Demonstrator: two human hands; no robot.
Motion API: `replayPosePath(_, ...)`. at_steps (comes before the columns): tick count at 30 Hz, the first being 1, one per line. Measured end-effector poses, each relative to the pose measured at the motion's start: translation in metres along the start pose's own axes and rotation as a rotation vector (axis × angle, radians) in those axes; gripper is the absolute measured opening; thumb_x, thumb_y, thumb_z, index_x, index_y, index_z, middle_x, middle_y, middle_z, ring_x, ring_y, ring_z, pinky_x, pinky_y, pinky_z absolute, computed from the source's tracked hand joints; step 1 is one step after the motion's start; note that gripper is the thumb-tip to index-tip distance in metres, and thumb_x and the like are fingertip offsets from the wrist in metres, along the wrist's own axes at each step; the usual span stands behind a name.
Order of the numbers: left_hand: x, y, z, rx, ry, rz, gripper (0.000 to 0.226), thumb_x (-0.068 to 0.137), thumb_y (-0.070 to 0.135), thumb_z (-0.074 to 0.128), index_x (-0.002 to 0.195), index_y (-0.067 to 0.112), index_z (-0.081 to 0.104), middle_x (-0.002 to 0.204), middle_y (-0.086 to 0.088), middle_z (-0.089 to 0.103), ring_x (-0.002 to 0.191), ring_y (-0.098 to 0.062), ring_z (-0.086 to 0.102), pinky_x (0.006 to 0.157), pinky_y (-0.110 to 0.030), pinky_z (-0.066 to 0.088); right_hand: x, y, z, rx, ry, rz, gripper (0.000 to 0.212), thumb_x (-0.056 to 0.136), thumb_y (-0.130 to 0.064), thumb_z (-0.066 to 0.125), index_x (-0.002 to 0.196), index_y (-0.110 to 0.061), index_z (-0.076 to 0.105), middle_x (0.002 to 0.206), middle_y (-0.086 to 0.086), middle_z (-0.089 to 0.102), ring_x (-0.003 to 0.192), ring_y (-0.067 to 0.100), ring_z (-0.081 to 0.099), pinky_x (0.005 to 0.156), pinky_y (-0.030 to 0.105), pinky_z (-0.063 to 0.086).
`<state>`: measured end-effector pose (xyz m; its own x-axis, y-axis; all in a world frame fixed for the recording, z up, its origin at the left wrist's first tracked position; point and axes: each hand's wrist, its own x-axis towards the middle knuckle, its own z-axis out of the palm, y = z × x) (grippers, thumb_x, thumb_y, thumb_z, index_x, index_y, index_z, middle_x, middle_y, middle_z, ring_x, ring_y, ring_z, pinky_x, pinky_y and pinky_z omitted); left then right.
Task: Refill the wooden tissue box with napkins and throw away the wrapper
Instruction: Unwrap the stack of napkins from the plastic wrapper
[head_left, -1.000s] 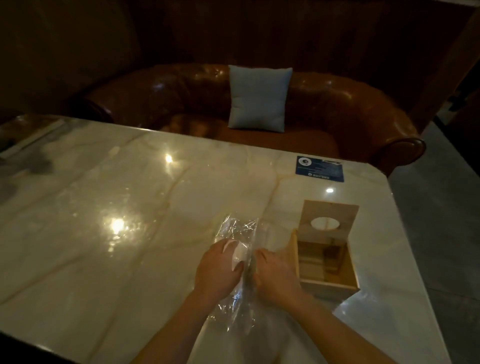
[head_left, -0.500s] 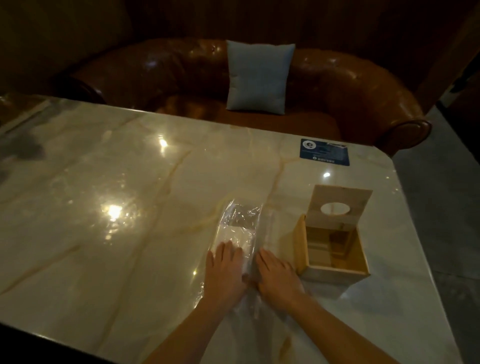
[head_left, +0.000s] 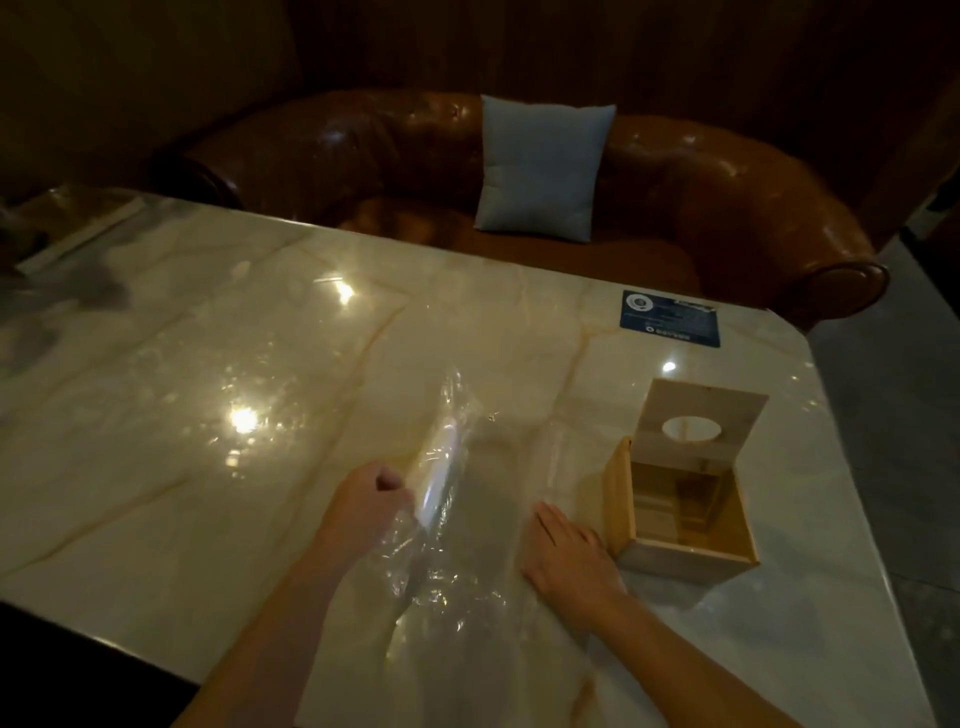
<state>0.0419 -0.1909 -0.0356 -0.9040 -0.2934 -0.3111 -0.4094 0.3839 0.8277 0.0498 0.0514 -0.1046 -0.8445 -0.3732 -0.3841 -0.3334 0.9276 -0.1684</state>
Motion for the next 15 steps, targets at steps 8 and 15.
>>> replayPosePath(8, 0.004, -0.047, -0.029, -0.159, -0.022, -0.247, 0.033, 0.084, 0.001, 0.057, 0.052, 0.009, 0.055, 0.043, -0.006, 0.051, 0.032, -0.011, 0.043, 0.044, -0.018, 0.032, -0.002, 0.001, -0.01, -0.034, -0.035, -0.035, 0.061, 0.096, -0.039, 0.03, 0.148, -0.015, 0.008, 0.16, 0.0, 0.002, 0.146, 0.016, 0.002, 0.115, 0.04, 0.014)
replayPosePath(15, 0.003, -0.035, -0.022, 0.403, 0.283, 0.002, 0.026, 0.084, 0.015, 0.056, 0.109, 0.008, 0.058, 0.107, -0.015, 0.063, 0.095, -0.035, 0.06, 0.082, -0.041, 0.048, 0.005, -0.009, -0.043, -0.105, 0.009, -0.044, 0.035, 0.092, -0.022, 0.038, 0.124, -0.01, 0.044, 0.131, 0.01, 0.047, 0.121, 0.025, 0.045, 0.1, 0.04, 0.032)
